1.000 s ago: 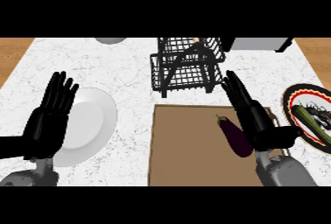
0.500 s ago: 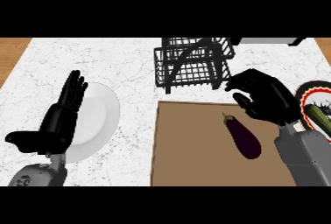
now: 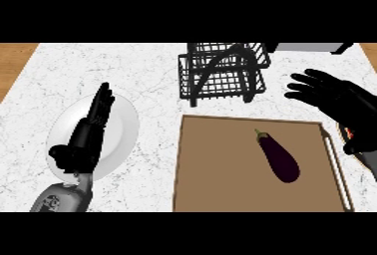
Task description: Pick the eggplant from the tray and place it in the tiered basket
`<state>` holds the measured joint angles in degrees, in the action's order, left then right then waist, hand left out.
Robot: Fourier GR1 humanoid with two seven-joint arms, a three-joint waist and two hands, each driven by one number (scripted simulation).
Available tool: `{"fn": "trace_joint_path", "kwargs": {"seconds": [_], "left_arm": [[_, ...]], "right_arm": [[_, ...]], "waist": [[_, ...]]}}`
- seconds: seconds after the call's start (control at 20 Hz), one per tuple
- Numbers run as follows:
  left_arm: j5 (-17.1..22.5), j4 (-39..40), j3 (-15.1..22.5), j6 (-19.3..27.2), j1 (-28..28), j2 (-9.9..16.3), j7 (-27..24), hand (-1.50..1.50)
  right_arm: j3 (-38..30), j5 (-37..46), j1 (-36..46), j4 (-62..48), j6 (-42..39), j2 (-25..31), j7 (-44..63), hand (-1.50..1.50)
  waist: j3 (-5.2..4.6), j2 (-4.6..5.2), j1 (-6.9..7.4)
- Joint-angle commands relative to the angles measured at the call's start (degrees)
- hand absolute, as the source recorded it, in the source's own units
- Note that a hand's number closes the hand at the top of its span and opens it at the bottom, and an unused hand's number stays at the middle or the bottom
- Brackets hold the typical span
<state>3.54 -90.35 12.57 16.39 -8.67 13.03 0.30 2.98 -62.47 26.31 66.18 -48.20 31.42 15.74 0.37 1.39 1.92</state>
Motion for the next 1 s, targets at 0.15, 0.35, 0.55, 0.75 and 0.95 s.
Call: {"fn": "trace_joint_path", "kwargs": {"seconds": [0.15, 0.35, 0.55, 0.75, 0.95], "left_arm": [[-1.98, 0.8, 1.38, 0.68, -1.1, -0.34, 1.52, 0.0], [-2.13, 1.48, 1.0, 2.07, -0.24, -1.39, 1.26, 0.0], [-2.44, 2.45, 1.52, 2.07, -1.67, -2.18, 2.16, 0.0], [-2.59, 3.36, 1.63, 1.8, -1.54, -2.81, 0.56, 0.0], [-3.11, 6.75, 0.95, 2.47, -2.45, -4.22, -1.36, 0.0]], "right_arm": [[-3.52, 8.54, 9.28, 0.74, -20.35, 15.35, 1.3, -1.5], [-4.6, 17.94, 13.74, 9.73, -25.74, 17.78, -0.05, -1.5], [-4.75, 27.04, 17.23, 18.98, -25.66, 16.82, -0.43, -1.5], [-3.56, 36.82, 17.11, 25.69, -25.45, 13.26, -0.91, -1.5], [-3.63, 44.83, 13.96, 29.06, -28.43, 10.72, -4.3, -1.5]], "waist": [[-0.1, -0.66, 0.19], [-0.12, -1.18, -0.08], [-0.13, -1.12, -0.4], [-0.19, -0.89, -0.36], [-0.23, -0.8, -1.21]]}}
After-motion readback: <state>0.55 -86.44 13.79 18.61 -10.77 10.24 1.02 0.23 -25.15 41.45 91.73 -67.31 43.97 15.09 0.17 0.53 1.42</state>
